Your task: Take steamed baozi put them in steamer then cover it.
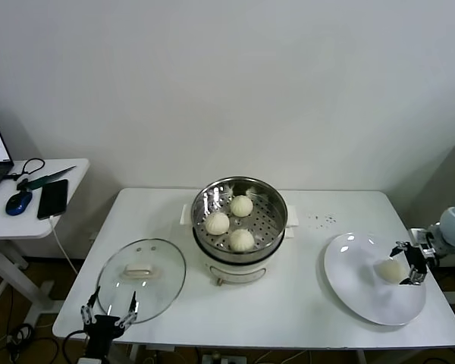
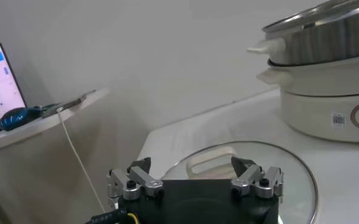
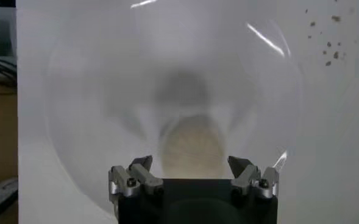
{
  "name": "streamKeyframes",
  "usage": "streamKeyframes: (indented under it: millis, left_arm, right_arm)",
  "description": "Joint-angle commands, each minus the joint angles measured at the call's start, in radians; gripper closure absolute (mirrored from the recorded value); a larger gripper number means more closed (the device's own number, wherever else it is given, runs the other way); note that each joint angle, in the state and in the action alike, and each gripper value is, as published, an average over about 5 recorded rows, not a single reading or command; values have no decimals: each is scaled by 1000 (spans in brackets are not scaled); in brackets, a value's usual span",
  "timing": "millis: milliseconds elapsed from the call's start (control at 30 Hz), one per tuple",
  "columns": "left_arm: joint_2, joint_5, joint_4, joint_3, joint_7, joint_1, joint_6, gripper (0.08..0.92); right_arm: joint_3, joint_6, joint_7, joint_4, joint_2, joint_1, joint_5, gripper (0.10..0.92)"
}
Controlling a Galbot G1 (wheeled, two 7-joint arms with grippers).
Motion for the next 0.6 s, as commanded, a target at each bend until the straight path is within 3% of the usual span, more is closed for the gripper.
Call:
streamKeyframes:
  millis: [33, 600]
  left_arm:
    - [-2, 4, 5, 1, -1, -1, 0, 177]
    - [-7, 6, 12, 1, -3, 1, -1, 177]
  right_arm:
    - [20, 16, -3, -91, 65, -9, -46, 203]
    - [-54, 36, -29, -137, 101, 72, -42, 205]
